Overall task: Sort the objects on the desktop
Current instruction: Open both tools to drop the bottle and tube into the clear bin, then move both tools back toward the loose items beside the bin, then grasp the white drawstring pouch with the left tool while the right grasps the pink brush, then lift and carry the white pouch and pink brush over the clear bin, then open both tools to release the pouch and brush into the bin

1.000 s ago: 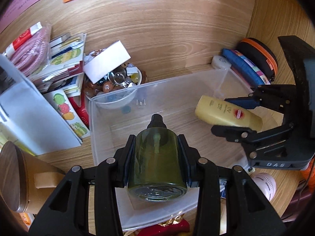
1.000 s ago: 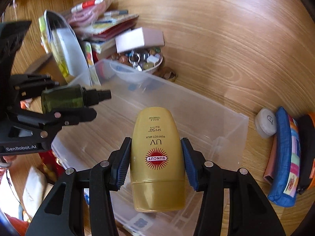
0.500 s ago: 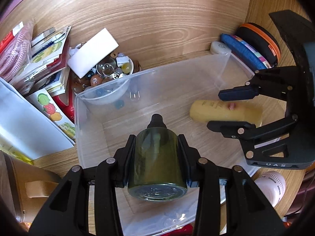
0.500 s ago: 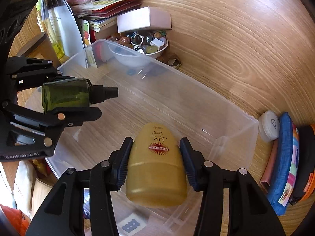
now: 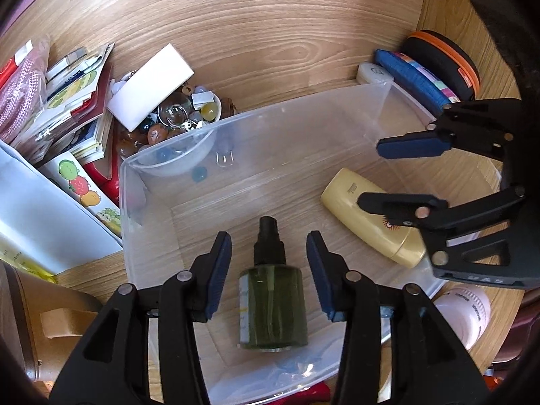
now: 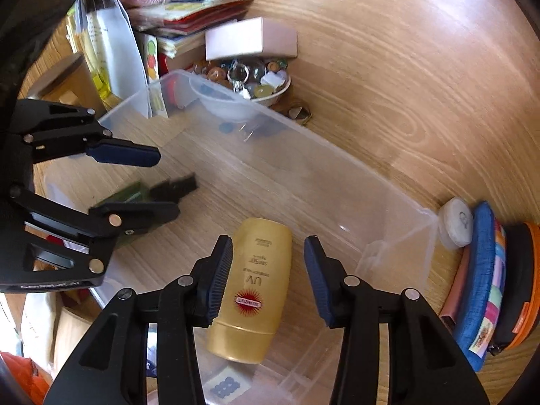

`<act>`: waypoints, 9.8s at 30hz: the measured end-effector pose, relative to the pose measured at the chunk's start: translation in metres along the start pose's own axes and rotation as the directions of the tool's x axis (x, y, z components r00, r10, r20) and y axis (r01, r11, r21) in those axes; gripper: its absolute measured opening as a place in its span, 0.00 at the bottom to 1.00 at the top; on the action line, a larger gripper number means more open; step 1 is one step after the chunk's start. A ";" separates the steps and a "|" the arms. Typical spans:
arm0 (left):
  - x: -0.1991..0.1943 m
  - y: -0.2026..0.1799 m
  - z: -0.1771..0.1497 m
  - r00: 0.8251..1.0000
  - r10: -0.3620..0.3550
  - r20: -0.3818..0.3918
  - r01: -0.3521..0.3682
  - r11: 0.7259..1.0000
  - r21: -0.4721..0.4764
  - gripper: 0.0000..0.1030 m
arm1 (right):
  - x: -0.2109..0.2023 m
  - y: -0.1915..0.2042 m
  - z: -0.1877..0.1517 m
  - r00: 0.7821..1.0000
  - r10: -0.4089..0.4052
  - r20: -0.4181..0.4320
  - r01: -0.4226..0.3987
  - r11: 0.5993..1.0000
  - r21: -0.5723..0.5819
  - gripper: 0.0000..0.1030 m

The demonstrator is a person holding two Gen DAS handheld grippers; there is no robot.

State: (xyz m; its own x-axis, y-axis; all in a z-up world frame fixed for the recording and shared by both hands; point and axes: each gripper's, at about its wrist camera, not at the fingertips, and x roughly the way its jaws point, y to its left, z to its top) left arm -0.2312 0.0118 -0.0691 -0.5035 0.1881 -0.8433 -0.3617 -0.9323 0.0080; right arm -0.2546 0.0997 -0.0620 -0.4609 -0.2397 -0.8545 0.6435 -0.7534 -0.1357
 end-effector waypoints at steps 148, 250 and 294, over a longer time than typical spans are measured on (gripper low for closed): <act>-0.128 -0.010 -0.166 0.945 0.042 0.326 0.060 0.953 -0.298 0.62 | -0.123 0.023 -0.165 0.943 0.025 0.333 -0.150 0.922 0.357 0.61; -0.007 0.029 -0.009 0.963 0.200 0.183 -0.181 0.977 -0.117 0.70 | 0.000 0.009 0.007 0.995 -0.067 0.079 0.066 0.998 0.012 0.61; -0.070 0.034 -0.021 0.955 0.128 0.267 -0.068 0.973 -0.220 0.86 | -0.065 0.022 -0.020 0.974 -0.146 0.174 0.147 0.989 0.006 0.73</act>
State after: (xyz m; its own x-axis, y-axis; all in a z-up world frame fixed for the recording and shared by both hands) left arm -0.1919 -0.0395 -0.0205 -0.7369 0.1433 -0.6606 -0.1449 -0.9880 -0.0527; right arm -0.1981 0.1108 -0.0191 -0.6490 -0.2299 -0.7252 0.5650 -0.7840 -0.2571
